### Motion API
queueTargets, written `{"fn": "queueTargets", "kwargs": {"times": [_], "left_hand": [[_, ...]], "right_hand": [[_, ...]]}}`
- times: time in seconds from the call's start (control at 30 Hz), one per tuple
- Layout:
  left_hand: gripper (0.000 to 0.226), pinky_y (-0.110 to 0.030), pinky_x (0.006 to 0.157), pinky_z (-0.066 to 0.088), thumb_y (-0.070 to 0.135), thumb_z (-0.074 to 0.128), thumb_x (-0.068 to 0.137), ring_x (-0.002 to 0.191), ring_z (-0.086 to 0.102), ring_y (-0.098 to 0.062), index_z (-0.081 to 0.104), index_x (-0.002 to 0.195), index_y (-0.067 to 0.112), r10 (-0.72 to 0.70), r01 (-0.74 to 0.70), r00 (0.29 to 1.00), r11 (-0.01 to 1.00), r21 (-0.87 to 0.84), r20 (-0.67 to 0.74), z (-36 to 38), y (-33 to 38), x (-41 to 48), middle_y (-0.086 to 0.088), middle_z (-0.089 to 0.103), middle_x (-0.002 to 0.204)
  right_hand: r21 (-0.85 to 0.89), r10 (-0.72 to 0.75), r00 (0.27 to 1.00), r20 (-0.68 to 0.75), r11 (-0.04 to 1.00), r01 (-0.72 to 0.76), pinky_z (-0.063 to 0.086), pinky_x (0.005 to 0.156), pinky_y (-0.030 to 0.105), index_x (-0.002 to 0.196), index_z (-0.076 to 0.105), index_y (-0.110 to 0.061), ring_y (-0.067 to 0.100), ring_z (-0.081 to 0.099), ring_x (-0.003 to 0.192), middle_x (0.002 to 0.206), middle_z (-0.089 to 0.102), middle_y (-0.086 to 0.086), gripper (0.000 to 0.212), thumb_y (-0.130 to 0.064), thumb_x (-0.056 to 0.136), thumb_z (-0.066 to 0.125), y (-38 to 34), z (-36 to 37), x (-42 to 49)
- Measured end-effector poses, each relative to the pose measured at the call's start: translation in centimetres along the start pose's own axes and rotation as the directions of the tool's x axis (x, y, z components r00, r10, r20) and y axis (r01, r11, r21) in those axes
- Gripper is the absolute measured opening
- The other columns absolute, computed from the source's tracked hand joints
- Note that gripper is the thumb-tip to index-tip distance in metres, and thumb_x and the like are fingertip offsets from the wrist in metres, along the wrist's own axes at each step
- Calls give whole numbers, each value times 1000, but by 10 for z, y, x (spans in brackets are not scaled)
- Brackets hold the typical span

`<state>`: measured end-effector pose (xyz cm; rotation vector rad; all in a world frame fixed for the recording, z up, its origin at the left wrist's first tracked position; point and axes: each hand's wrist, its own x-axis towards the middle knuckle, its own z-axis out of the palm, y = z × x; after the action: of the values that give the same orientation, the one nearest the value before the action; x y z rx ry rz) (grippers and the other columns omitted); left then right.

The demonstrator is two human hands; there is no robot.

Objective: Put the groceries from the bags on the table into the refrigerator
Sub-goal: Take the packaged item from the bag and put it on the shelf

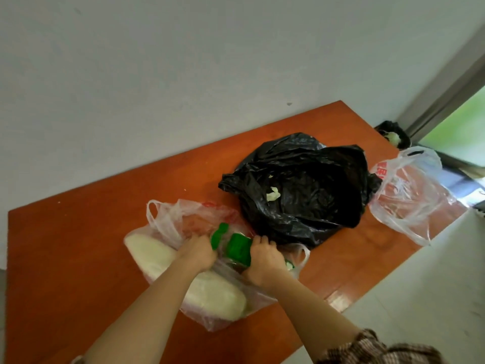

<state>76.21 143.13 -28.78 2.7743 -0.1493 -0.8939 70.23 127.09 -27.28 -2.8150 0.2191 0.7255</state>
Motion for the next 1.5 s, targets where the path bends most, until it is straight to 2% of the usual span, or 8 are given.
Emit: {"fn": "queueTargets", "kwargs": {"times": [0.13, 0.27, 0.33, 0.5, 0.7, 1.03, 1.33, 1.5], "left_hand": [[30, -37, 83, 50, 21, 49, 86, 102, 60, -33, 65, 108, 9, -9, 6, 999, 997, 79, 35, 1, 2, 5, -17, 63, 114], [45, -39, 98, 42, 35, 44, 93, 121, 50, -35, 54, 128, 11, -52, 36, 996, 979, 199, 78, 1, 17, 6, -20, 52, 133], [48, -39, 99, 40, 40, 45, 92, 123, 48, -37, 54, 129, 10, -81, 64, 992, 983, 170, 95, 1, 25, 7, -22, 50, 134], [30, -41, 90, 47, 29, 49, 86, 106, 56, -37, 60, 102, 6, -35, 33, 998, 999, 34, 54, -8, 51, 0, -18, 61, 114], [35, -46, 87, 48, 32, 48, 90, 112, 49, -37, 48, 118, 10, 59, -96, 956, 989, -115, -287, -25, 142, -26, -16, 50, 123], [46, -38, 81, 48, 34, 49, 90, 109, 50, -32, 47, 129, 11, 380, -418, 867, 907, -57, -322, 29, 435, -140, -15, 48, 130], [34, -31, 90, 46, 21, 49, 93, 108, 57, -19, 58, 125, 14, 808, -805, 583, 560, -196, -85, 157, 714, -284, -6, 59, 127], [25, -28, 86, 46, 19, 43, 96, 107, 55, -12, 64, 107, 26, 923, -767, 365, 373, -522, 123, 218, 826, -351, 6, 63, 110]], "right_hand": [[297, 116, 992, -58, 950, -94, 44, 95, 38, 137, 32, -7, 32, 45, 121, 133, 42, 11, 81, -30, 71, 72, 15, -13, 1], [536, 66, 987, -147, 844, 23, 42, 68, 25, 116, 46, -15, 20, 56, 93, 110, 55, 4, 52, -23, 72, 71, 29, -33, -15], [678, 32, 985, -170, 729, 93, 47, 66, 21, 118, 48, -19, 15, 58, 88, 104, 61, 1, 48, -15, 76, 72, 37, -45, -26], [937, 17, 979, -204, 294, 190, 51, 94, 38, 125, 54, -21, 17, 62, 108, 114, 67, -2, 48, -7, 83, 71, 65, -79, -55], [970, 179, 953, -243, 21, 243, 53, 90, 50, 105, 67, -11, 29, 68, 102, 107, 72, 12, 27, -6, 79, 73, 141, -116, -99], [933, 532, 786, -315, 20, 360, 57, 76, 42, 94, 62, -17, 24, 67, 90, 92, 71, 6, 7, -13, 89, 64, 364, -132, -262], [910, 817, 450, -361, 203, 361, 49, 64, 27, 95, 64, -21, 15, 66, 86, 92, 71, -2, 12, -32, 90, 63, 594, -144, -444], [895, 902, 289, -320, 187, 405, 44, 58, 18, 108, 66, -13, 6, 63, 82, 99, 71, -1, 25, -30, 90, 65, 703, -151, -532]]}}
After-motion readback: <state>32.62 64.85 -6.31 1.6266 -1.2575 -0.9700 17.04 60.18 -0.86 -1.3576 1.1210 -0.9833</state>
